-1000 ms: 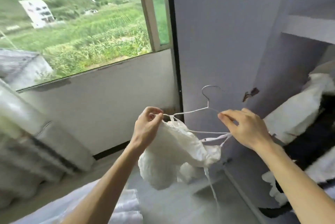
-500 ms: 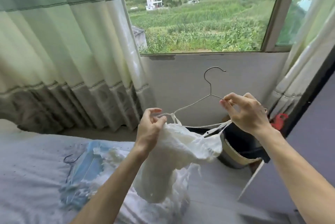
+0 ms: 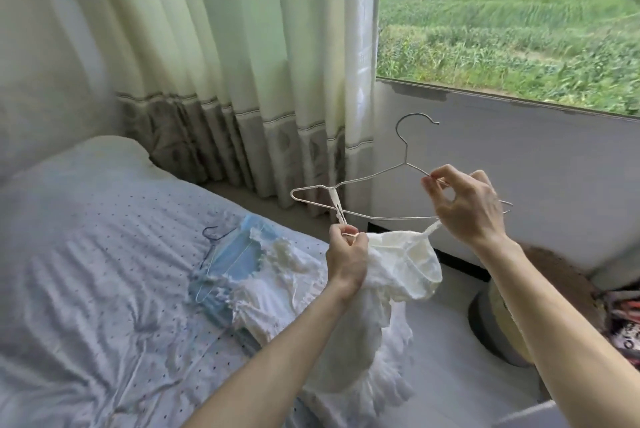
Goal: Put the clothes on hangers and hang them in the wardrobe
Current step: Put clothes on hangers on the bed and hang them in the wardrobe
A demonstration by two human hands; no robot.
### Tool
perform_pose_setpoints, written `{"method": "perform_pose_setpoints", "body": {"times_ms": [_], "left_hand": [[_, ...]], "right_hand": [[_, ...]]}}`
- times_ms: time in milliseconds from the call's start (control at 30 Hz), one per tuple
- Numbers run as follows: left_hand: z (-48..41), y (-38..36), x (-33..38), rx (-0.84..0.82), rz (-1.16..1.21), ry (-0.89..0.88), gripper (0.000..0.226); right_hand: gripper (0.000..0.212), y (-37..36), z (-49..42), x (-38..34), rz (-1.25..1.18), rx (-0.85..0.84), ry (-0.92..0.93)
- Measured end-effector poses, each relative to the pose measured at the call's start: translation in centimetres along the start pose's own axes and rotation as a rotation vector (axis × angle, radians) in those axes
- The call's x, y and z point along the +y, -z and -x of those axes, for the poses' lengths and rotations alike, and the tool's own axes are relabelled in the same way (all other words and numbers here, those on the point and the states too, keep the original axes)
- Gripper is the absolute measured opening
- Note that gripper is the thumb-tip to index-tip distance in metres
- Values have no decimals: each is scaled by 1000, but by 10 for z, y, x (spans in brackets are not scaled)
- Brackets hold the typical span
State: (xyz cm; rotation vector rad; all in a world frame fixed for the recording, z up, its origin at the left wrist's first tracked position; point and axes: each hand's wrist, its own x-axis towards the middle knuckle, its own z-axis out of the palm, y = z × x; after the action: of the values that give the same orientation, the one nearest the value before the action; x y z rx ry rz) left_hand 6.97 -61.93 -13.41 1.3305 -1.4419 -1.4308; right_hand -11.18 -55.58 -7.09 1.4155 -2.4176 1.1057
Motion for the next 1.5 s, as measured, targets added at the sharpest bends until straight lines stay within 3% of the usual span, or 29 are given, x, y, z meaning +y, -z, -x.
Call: {"method": "perform_pose_setpoints", "body": {"times_ms": [133, 233, 333, 400, 500, 567, 633, 733, 900, 1133, 1300, 1433, 1500], "left_hand": [[-36, 7, -1, 148, -61, 84, 18], [-62, 27, -19, 170, -436, 89, 35], [-81, 53, -30, 307, -549, -174, 62], [-100, 71, -34, 286, -649, -323, 74], [-136, 102, -41, 356, -726, -410, 71], [-166, 128, -45, 378, -757, -433, 51], [-198, 160, -53, 276, -769, -366, 33], [-235, 204, -65, 125, -608, -145, 32], [-295, 262, -83, 162, -330, 28, 31], [-381, 337, -140, 271, -316, 148, 27], [-427, 372, -249, 369, -384, 353, 34], [-456, 384, -304, 408, -413, 420, 33], [-482, 384, -336, 399, -496, 456, 34]], "right_hand": [[23, -10, -6, 2, 24, -19, 13], [23, -28, -10, -1, 33, -52, 29], [24, -62, -16, -12, 36, -133, 60], [25, -92, -26, -25, 36, -189, 90], [27, -144, -46, -53, 82, -223, 211], [27, -180, -64, -77, 89, -259, 285], [28, -219, -86, -100, 71, -322, 330], [29, -282, -115, -131, 33, -448, 349], [29, -389, -146, -180, 38, -595, 360], [25, -524, -163, -237, 45, -693, 397], [58, -615, -112, -196, 199, -950, 360], [73, -606, -24, -125, 307, -916, 338], [79, -605, 24, -87, 324, -976, 320]]}}
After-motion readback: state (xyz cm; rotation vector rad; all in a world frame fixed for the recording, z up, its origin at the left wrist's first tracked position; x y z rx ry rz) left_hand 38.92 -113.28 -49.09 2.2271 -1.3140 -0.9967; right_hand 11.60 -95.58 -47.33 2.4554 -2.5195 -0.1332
